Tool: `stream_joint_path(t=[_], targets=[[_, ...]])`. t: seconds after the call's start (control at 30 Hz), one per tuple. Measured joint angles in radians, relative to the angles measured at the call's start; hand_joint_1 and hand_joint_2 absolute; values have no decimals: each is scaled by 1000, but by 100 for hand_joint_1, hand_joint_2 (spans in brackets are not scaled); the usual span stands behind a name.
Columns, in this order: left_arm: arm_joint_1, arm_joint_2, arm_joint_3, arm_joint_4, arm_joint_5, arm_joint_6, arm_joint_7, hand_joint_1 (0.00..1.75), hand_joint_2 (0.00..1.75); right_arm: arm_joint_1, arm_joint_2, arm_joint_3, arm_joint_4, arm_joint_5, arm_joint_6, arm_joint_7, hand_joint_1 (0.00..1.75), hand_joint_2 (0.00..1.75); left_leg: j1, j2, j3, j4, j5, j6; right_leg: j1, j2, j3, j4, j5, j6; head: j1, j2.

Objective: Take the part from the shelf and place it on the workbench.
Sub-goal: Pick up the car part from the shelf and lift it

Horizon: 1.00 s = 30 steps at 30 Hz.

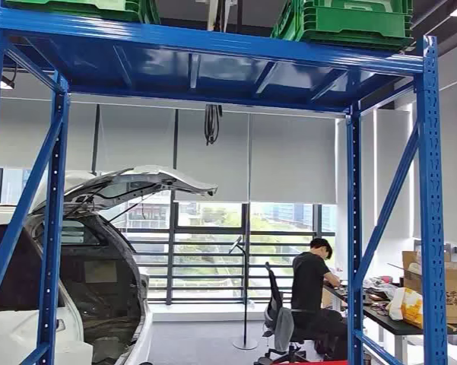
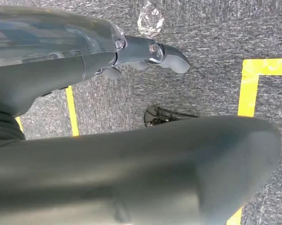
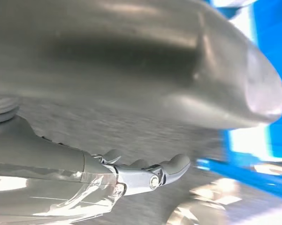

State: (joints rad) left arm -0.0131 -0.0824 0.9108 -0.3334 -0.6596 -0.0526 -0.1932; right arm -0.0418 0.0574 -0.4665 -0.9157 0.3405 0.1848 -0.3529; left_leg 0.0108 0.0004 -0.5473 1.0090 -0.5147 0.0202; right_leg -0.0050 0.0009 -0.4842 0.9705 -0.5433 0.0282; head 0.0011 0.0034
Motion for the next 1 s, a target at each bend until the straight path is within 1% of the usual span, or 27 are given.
stream_joint_path(t=[0.07, 0.37, 0.53, 0.83, 1.0], targets=[[-1, -1, 10, 0, -9, 0, 0, 0, 0, -5, -1, 13, -35, -2, 2, -7, 0, 0, 0, 0, 0, 0, 0, 0, 0, 0, 0, 0, 0, 0, 0, 0], [-18, -9, 108, 12, -87, 0, -1, 0, 0, -54, -14, 147, -339, -24, 24, -65, 0, 0, 0, -1, 0, 0, 0, 0, 0, 0, -1, 1, 0, 0, 0, 0], [-23, -14, 142, 16, -114, 0, -1, 0, 0, -72, -21, 207, -453, -30, 30, -82, 0, 0, 0, -2, -1, 0, 0, 0, 0, -2, -1, 1, 0, 0, 0, 0], [-36, -24, 216, 24, -187, -4, 0, 0, 0, -106, -40, 350, -695, -48, 38, -129, 0, 0, 0, -3, -1, 0, 1, 0, 0, -3, -1, 1, 0, 0, 0, 0], [-47, -31, 270, 33, -233, -11, 0, 0, 0, -130, -64, 447, -851, -66, 41, -160, 0, 0, 0, -3, -1, 0, 1, 0, 0, -3, -2, 2, 0, 0, 0, 0]])
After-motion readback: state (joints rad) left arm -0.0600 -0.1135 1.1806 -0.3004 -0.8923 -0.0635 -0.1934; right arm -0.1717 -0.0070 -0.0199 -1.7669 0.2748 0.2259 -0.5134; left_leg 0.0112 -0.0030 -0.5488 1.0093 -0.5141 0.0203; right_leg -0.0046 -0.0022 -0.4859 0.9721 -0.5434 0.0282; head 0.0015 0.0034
